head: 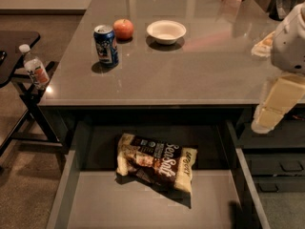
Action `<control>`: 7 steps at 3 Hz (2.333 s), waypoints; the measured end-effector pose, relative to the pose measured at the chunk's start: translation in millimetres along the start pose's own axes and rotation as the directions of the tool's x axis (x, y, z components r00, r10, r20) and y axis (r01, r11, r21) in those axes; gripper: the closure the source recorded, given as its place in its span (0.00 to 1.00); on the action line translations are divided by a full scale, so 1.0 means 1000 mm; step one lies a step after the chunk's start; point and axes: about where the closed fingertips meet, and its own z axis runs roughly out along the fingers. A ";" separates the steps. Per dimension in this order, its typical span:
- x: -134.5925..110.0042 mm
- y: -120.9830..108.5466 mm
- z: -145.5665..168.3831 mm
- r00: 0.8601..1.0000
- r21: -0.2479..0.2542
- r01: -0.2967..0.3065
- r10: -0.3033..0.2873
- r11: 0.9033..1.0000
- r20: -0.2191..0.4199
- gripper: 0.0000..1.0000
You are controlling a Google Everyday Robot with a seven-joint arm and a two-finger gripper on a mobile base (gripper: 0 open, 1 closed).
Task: Pick brown chip bag from top drawer and place on counter
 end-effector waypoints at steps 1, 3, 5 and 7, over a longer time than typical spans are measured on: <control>-0.009 0.025 0.027 0.998 -0.046 0.016 -0.013 0.999 0.066 0.00; -0.012 0.077 0.086 0.991 -0.131 0.036 -0.019 0.991 0.130 0.00; -0.023 0.086 0.103 0.986 -0.158 0.038 -0.011 0.987 0.168 0.00; -0.036 0.105 0.154 0.952 -0.123 -0.021 0.057 0.992 0.301 0.00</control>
Offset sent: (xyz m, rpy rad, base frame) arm -0.0718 0.0769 -0.1587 0.2391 0.1267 0.1479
